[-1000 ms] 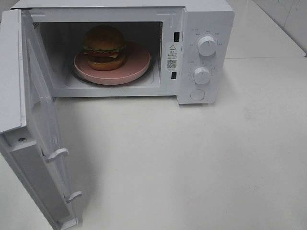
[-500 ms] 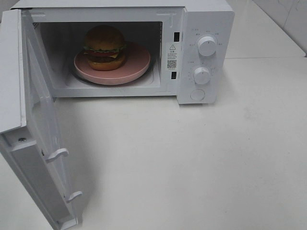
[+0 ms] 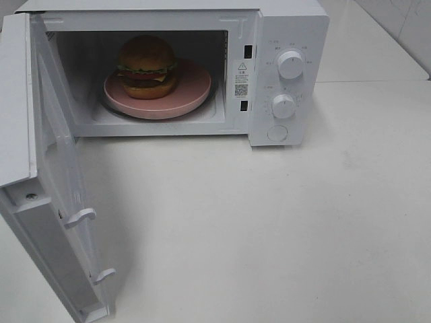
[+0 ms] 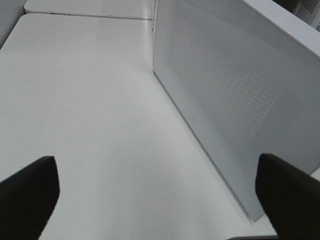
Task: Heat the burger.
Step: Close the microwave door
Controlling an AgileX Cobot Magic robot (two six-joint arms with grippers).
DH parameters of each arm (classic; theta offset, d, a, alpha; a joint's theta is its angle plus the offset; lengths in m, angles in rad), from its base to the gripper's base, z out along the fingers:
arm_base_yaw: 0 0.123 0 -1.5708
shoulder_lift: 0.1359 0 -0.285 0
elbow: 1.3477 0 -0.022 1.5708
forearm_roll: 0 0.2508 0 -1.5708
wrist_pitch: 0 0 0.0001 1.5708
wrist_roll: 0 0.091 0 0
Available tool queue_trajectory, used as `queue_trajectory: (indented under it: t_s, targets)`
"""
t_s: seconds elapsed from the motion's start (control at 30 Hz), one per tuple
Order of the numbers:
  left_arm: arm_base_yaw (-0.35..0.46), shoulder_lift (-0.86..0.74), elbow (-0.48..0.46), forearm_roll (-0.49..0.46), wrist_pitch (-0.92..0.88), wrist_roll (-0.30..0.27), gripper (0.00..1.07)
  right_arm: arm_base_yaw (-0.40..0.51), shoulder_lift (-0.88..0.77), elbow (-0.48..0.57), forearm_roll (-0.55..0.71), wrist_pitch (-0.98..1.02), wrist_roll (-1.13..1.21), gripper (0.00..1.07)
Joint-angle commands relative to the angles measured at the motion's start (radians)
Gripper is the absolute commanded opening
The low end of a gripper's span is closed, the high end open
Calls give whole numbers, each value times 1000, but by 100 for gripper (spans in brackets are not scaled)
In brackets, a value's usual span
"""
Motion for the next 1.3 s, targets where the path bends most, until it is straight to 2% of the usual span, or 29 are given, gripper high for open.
queue_trajectory:
  t_s: [0.03, 1.3]
  targets:
    - [2, -13, 0, -2, -14, 0, 100, -8, -27, 3, 4, -17, -11, 76]
    - [2, -13, 0, -2, -14, 0, 100, -7, -27, 3, 3, -17, -11, 76]
